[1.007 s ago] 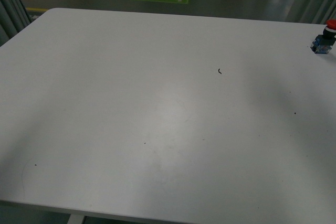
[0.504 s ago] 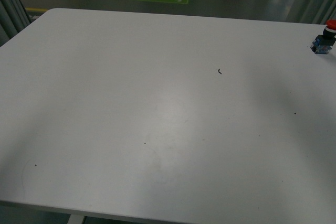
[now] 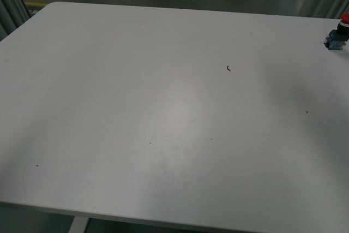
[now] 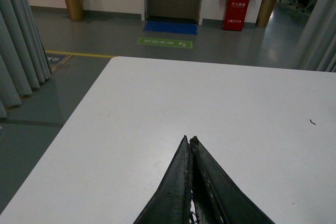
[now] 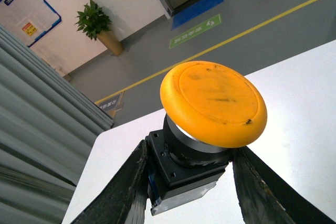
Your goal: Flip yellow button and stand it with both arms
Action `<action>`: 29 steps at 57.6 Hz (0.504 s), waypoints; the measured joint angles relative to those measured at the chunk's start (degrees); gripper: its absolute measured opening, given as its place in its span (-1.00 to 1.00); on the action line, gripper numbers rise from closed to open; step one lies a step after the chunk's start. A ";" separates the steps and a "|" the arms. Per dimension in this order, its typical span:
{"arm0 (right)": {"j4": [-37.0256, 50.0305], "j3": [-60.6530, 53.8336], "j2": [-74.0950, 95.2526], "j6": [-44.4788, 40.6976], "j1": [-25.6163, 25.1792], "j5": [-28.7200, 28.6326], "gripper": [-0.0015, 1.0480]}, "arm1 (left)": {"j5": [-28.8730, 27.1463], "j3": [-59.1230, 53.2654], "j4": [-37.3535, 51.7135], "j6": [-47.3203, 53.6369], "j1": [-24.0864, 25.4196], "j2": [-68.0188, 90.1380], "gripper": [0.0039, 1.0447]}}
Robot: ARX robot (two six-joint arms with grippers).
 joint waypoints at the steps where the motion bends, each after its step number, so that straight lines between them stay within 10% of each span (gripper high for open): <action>1: 0.04 0.00 0.07 -0.04 -0.11 0.00 -0.26 | 0.00 0.00 -0.17 0.02 0.00 -0.68 -0.94; 19: 3.08 0.00 3.23 -3.21 -1.55 1.77 -0.26 | 0.00 0.00 -0.50 0.02 0.00 -1.86 -0.93; 29: 11.04 0.48 10.32 -11.76 -2.12 8.79 -0.26 | 0.00 0.00 -0.50 0.00 0.00 -1.86 -0.41</action>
